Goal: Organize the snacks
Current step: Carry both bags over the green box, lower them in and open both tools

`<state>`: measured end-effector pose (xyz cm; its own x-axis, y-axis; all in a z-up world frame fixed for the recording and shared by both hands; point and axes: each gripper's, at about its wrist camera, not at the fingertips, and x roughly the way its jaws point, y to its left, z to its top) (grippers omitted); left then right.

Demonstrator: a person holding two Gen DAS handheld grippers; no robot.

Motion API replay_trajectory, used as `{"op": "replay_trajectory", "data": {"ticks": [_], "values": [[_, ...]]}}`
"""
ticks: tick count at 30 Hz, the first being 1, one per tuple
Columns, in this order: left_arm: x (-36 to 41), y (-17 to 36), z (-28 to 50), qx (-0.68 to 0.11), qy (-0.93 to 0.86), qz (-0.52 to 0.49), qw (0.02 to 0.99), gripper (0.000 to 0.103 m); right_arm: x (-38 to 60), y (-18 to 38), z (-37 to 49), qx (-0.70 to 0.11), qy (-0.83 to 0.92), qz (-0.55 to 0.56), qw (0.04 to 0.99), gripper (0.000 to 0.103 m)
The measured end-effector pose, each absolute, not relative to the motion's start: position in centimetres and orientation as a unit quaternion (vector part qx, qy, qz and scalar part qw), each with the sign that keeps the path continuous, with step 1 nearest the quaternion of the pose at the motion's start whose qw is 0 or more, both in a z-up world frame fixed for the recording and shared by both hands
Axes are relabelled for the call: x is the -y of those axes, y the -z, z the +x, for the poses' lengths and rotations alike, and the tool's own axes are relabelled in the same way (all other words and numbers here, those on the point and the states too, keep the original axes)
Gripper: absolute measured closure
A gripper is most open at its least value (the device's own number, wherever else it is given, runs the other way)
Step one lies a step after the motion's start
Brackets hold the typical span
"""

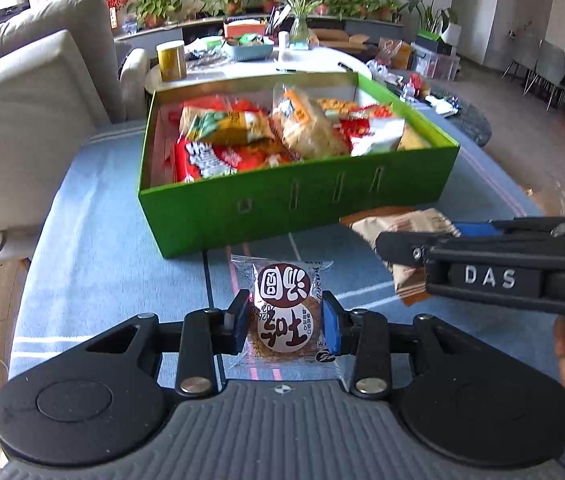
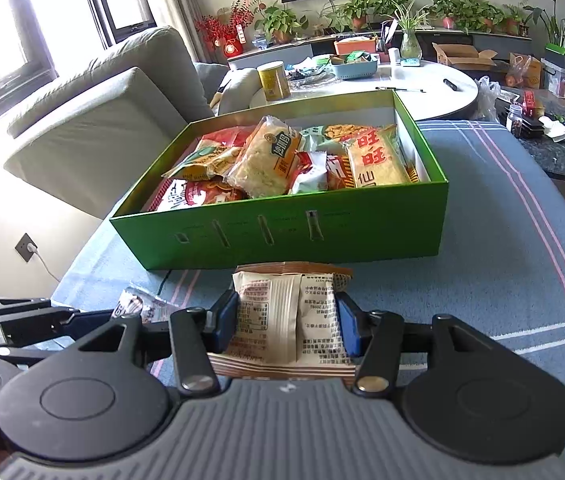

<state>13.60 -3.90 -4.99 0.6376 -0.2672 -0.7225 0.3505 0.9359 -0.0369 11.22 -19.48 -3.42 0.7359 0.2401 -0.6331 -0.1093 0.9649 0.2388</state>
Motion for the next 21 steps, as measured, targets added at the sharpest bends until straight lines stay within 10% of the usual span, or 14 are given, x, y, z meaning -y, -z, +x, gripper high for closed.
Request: {"op": "replay_trajectory", "data": {"ticks": [21], "values": [[3.5,0.6,15.6,-0.324,0.162,0.046,0.931,0.069,20.0,0.0,11.7,-0.306,-0.104,0.096,0.941,0.023]]}}
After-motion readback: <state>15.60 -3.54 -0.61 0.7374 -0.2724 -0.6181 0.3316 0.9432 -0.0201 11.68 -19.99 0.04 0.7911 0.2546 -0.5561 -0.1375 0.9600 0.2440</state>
